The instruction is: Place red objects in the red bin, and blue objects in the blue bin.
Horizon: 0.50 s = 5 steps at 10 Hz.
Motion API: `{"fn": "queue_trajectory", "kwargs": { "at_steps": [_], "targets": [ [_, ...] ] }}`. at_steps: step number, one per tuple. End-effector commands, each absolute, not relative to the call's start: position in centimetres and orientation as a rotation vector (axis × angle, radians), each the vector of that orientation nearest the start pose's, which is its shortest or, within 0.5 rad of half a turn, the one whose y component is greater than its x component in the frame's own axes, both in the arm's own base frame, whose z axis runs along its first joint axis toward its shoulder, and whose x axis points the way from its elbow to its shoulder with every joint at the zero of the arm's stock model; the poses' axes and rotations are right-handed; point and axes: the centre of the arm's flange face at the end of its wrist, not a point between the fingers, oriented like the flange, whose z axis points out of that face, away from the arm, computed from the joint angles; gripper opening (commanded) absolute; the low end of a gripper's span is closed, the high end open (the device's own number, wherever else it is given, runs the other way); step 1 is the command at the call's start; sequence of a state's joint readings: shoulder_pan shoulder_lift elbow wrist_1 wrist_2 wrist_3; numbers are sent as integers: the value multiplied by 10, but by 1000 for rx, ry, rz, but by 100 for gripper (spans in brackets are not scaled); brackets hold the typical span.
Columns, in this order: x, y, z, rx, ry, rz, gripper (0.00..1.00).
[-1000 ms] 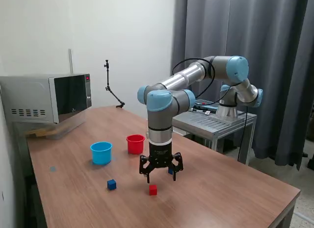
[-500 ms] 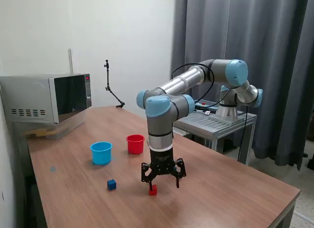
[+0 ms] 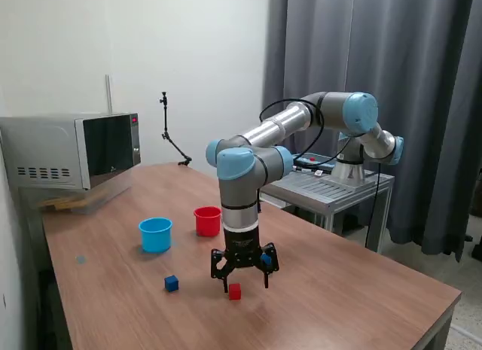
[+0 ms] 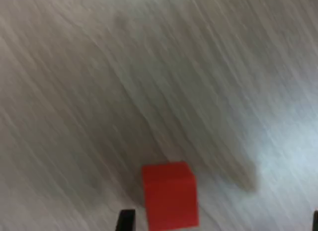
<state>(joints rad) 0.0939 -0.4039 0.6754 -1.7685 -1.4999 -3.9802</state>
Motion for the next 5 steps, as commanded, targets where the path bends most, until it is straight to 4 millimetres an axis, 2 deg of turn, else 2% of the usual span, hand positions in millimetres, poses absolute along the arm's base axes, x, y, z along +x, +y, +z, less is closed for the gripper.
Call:
{"fn": "queue_trajectory", "kwargs": {
  "at_steps": [1, 5],
  "targets": [
    [-852, -205, 123, -3015, 1029, -106, 100],
    [-857, -194, 126, -3019, 1046, -95, 100]
  ]
}}
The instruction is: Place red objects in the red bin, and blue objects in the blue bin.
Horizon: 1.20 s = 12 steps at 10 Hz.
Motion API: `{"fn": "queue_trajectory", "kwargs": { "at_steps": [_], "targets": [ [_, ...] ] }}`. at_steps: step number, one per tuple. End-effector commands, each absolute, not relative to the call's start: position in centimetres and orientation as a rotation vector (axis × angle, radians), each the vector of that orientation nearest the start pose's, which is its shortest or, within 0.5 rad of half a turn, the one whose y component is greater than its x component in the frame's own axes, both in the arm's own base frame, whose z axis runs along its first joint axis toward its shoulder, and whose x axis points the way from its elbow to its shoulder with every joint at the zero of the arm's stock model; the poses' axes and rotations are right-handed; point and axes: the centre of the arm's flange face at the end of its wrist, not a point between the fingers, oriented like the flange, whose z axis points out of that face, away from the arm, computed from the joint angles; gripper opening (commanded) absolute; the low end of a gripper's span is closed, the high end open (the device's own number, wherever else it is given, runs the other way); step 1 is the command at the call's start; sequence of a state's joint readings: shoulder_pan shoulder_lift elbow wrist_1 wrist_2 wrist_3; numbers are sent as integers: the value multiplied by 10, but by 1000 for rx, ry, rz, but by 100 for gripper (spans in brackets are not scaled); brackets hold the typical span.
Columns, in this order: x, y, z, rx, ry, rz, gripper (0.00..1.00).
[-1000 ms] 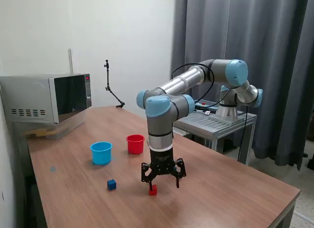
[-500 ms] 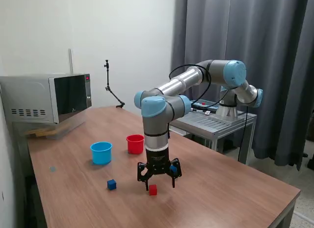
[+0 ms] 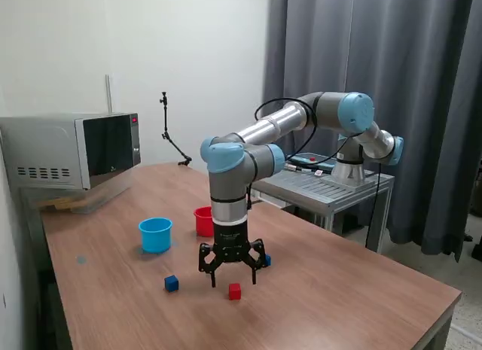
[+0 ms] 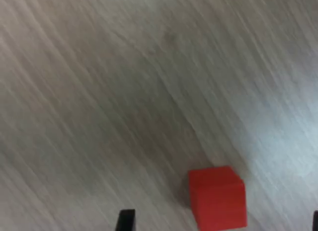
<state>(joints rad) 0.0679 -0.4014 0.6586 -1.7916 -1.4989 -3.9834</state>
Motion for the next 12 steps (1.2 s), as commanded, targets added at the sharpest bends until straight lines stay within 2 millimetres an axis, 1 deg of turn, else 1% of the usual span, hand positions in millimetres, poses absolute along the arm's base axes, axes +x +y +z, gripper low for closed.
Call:
{"fn": "queue_trajectory", "kwargs": {
  "at_steps": [1, 2, 4, 7, 9, 12],
  "targets": [
    [-857, -194, 125, -3019, 1046, -97, 100],
    [-856, -193, 120, -3015, 1045, -108, 100],
    [-856, -194, 119, -3015, 1048, -112, 100],
    [-854, -197, 108, -3027, 1046, -149, 100],
    [-853, -195, 104, -3024, 1041, -162, 100],
    [-853, -195, 104, -3020, 1055, -161, 100]
  ]
}}
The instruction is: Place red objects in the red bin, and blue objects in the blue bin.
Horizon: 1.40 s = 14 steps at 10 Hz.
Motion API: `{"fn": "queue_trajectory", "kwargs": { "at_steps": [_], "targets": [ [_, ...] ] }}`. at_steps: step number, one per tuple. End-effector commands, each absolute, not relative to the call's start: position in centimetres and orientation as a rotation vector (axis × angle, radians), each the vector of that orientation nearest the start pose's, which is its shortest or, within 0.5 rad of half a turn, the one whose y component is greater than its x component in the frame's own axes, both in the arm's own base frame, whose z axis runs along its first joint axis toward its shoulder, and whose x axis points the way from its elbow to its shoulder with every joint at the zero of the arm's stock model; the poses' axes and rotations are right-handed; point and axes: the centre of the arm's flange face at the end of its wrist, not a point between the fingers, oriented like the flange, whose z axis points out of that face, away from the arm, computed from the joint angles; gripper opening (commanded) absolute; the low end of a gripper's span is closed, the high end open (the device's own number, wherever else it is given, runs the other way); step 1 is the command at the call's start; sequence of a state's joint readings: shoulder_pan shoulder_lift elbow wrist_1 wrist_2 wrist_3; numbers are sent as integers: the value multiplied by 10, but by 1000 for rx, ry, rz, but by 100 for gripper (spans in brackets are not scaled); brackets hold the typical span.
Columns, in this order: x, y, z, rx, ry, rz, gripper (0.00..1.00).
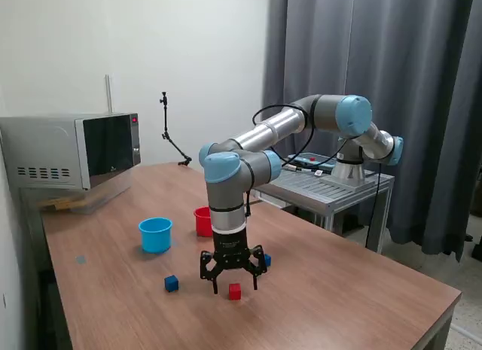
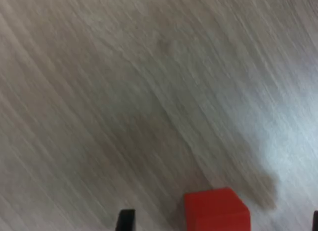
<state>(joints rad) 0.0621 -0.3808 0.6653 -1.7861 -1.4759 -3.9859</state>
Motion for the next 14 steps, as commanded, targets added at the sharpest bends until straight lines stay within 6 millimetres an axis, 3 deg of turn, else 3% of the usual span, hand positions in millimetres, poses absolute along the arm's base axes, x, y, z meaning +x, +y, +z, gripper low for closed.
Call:
{"fn": "queue_trajectory", "kwargs": {
  "at_steps": [1, 10, 12, 14],
  "targets": [
    [-853, -195, 104, -3019, 1057, -161, 0],
    [-853, -194, 103, -3000, 1081, -157, 0],
    [-845, -199, 118, -2977, 1135, -159, 0],
    [-837, -197, 154, -2925, 1278, -129, 0]
  ]
}}
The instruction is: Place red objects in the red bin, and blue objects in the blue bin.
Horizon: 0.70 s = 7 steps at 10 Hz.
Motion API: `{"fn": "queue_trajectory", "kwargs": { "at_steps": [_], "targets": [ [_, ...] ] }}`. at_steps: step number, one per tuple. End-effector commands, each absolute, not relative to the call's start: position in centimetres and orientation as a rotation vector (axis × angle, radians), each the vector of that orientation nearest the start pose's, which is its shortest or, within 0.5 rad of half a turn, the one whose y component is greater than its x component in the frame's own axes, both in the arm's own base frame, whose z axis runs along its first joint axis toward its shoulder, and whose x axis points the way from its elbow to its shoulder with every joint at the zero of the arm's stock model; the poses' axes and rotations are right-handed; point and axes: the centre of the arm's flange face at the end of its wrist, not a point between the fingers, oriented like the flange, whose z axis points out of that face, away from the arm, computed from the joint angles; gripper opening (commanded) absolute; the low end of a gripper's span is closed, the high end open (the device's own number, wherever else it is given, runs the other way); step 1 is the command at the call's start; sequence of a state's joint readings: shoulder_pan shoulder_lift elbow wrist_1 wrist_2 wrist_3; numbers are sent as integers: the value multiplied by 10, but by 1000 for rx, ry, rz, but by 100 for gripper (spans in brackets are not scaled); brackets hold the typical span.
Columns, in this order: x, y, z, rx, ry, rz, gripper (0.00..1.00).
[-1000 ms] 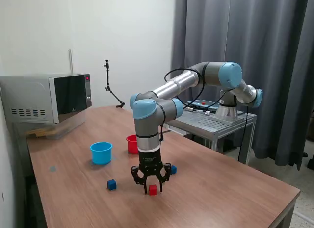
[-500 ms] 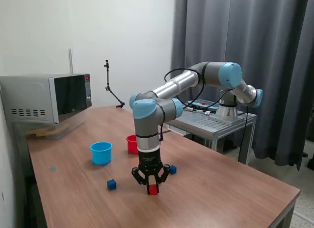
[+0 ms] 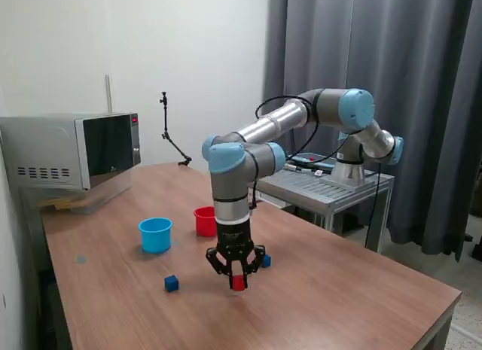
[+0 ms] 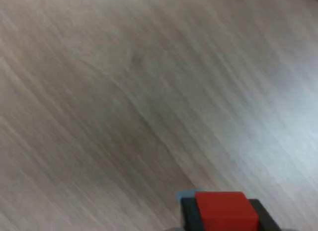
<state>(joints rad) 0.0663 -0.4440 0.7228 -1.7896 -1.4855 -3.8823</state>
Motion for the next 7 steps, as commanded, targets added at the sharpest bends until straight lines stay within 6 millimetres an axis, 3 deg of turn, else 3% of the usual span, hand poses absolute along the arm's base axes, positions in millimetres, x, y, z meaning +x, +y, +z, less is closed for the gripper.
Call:
{"fn": "queue_trajectory", "kwargs": {
  "at_steps": [1, 2, 4, 6, 7],
  "targets": [
    [-834, -195, 166, -2908, 1321, -122, 0],
    [-830, -191, 178, -2880, 1375, -119, 0],
    [-821, -155, 201, -2793, 1539, -122, 0],
    [-814, -102, 222, -2702, 1699, -122, 0],
    [-810, -87, 227, -2678, 1740, -130, 0]
  ]
}}
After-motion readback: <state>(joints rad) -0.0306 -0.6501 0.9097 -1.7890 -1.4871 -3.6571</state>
